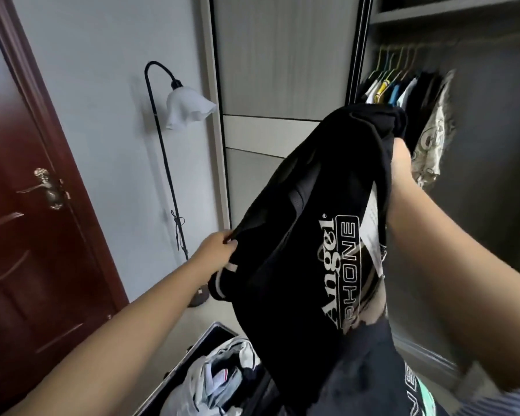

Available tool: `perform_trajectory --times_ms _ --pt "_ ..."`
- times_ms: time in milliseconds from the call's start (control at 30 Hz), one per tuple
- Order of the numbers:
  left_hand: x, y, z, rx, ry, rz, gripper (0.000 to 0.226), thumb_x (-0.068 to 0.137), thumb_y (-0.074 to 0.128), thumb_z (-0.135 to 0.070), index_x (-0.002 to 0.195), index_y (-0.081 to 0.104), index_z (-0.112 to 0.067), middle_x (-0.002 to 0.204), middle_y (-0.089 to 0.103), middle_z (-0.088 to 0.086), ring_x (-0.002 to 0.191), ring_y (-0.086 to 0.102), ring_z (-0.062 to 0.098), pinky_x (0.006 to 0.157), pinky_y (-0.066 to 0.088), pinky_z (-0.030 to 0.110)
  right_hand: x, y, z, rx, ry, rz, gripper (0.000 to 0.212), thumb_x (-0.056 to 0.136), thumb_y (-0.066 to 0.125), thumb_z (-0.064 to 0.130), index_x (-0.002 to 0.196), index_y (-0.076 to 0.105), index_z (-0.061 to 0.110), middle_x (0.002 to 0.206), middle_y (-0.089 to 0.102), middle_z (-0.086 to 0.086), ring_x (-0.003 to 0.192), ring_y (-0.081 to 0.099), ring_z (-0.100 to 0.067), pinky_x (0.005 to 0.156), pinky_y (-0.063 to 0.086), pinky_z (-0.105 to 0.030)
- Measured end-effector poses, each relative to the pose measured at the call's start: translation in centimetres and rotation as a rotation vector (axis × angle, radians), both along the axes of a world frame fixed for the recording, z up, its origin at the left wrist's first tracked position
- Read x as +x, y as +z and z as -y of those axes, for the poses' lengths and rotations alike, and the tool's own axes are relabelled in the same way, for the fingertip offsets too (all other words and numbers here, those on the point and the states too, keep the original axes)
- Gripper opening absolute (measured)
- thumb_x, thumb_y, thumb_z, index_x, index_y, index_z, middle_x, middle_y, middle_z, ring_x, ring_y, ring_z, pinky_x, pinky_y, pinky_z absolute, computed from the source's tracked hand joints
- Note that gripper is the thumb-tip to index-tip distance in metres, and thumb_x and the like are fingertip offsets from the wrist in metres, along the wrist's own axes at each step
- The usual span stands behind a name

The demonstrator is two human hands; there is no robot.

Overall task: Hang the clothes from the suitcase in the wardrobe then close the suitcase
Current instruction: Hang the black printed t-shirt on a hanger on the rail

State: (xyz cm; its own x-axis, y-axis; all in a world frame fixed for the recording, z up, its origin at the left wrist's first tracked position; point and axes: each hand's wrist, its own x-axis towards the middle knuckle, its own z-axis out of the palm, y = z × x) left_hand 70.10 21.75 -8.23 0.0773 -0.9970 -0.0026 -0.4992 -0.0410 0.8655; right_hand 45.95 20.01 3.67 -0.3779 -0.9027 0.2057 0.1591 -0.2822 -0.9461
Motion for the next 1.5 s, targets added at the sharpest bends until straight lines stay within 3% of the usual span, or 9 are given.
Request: perform_trajectory --times_ms 133,233,533,633,700,900,1033,1300,1500 --pt "-0.4 2.9 0.7 0.039 0.125 -0.554 0.026 0.096 0.047 -0.022 0.115 0.055 -0.007 0.082 0.058 0.002 0.073 0.055 0.015 0.067 0.045 0.023 -5.1 -1.0 0.0 0.175 -0.152 -0.127 0.028 0.095 0.037 0.004 0.112 0.053 -0.011 0.119 0.052 -0.032 0.114 0.053 -0.03 0.071 0.045 -0.025" --pt "-3.8 6.4 1.3 0.012 0.039 -0.627 0.016 0.095 0.05 -0.02 0.106 0.055 -0.01 0.085 0.058 0.005 0.075 0.055 0.017 0.07 0.046 0.027 -8.4 -3.3 0.3 0.231 -0.177 -0.387 0.013 0.074 0.052 0.003 0.086 0.055 0.006 0.082 0.055 -0.018 0.068 0.054 -0.024 0.049 0.047 -0.019" --pt "-21.3 7.3 2.9 0.051 -0.396 -0.047 0.028 0.088 0.048 0.0 0.063 0.046 -0.01 0.065 0.044 0.005 0.061 0.041 0.015 0.054 0.029 0.024 -10.7 -8.0 -1.2 0.247 0.424 -1.06 0.034 0.084 0.065 0.024 0.112 0.051 0.013 0.105 0.057 -0.001 0.098 0.055 -0.015 0.085 0.043 -0.022" --pt "-24.7 8.0 3.9 0.057 -0.422 -0.013 0.028 0.087 0.049 0.002 0.062 0.048 -0.01 0.064 0.045 0.005 0.061 0.043 0.016 0.054 0.03 0.024 -13.3 -9.8 -0.5 0.141 0.352 -0.964 0.008 0.085 0.063 0.016 0.082 0.059 0.009 0.079 0.057 -0.001 0.074 0.054 -0.005 0.069 0.042 -0.02" --pt "-26.8 8.9 4.6 0.042 -0.44 0.029 0.026 0.085 0.051 0.004 0.062 0.051 -0.009 0.063 0.046 0.007 0.065 0.044 0.019 0.057 0.032 0.024 -15.8 -10.3 0.2 0.107 0.208 -1.003 0.027 0.082 0.057 0.004 0.062 0.043 0.015 0.063 0.044 0.002 0.062 0.045 -0.008 0.056 0.031 -0.019" --pt "-31.8 11.2 7.2 -0.215 -0.515 0.524 0.016 0.079 0.066 -0.003 0.073 0.057 -0.015 0.069 0.054 -0.001 0.064 0.051 0.012 0.057 0.04 0.019 -25.3 -8.3 3.0 0.21 -0.114 -1.324 0.014 0.077 0.047 0.003 0.072 0.045 0.016 0.097 0.061 -0.016 0.09 0.056 -0.032 0.066 0.037 -0.029" --pt "-33.0 9.8 9.8 -0.435 -0.24 1.03 0.019 0.085 0.05 -0.003 0.093 0.06 -0.018 0.096 0.052 0.001 0.098 0.055 0.024 0.073 0.042 0.03 -32.8 -5.7 4.1 0.254 -0.266 -1.332 0.015 0.076 0.045 0.002 0.083 0.056 0.01 0.101 0.06 -0.014 0.091 0.054 -0.032 0.069 0.037 -0.029" --pt "-37.0 7.9 14.0 -0.176 -0.093 0.869 0.023 0.081 0.047 0.004 0.092 0.06 -0.012 0.107 0.06 0.012 0.099 0.056 0.03 0.073 0.043 0.029 -43.9 -3.7 4.6 0.437 -0.311 -1.398 0.013 0.082 0.045 0.004 0.084 0.055 0.011 0.087 0.051 -0.007 0.08 0.05 -0.028 0.066 0.039 -0.03" --pt "-43.4 9.9 17.0 -0.115 -0.167 0.711 0.027 0.087 0.04 0.002 0.065 0.048 -0.01 0.067 0.045 0.006 0.067 0.047 0.024 0.053 0.035 0.023 -51.0 -0.4 5.6 0.364 -0.436 -1.162 0.027 0.081 0.043 -0.003 0.093 0.067 0.002 0.1 0.064 -0.014 0.092 0.053 -0.03 0.075 0.041 -0.028"
